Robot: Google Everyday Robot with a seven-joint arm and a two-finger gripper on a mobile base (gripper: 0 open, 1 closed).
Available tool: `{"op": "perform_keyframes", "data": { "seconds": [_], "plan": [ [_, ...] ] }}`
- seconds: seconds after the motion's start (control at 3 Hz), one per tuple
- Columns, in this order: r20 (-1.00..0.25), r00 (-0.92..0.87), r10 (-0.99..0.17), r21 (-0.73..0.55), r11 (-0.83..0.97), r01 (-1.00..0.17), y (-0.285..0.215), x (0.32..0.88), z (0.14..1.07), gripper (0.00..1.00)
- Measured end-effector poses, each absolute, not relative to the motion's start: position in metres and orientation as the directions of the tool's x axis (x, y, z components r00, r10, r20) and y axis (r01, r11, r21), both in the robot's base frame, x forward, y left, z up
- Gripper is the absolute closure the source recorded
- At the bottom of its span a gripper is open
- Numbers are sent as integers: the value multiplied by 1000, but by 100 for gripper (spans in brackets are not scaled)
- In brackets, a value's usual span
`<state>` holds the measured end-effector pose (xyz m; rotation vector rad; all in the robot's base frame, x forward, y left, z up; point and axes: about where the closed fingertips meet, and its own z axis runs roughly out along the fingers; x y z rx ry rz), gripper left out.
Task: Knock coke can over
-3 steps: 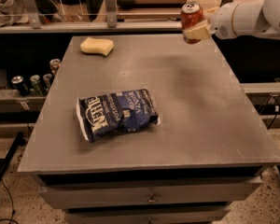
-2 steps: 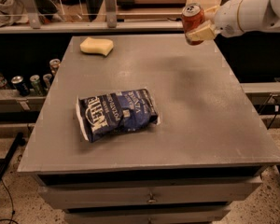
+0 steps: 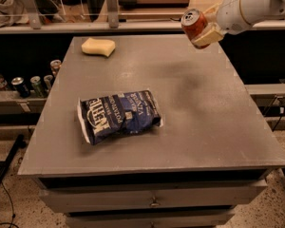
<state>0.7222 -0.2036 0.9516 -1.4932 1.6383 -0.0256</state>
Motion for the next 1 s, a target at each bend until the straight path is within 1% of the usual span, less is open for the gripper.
{"op": "perform_keyframes", "data": {
  "seconds": [0.33, 0.67, 1.0],
  "plan": [
    [-435, 148, -888, -575, 148, -804, -197, 717, 945, 100],
    [-304, 162, -939, -567, 42, -823, -194, 716, 934, 100],
    [-150, 183, -972, -529, -77, -845, -191, 717, 919, 100]
  ]
}}
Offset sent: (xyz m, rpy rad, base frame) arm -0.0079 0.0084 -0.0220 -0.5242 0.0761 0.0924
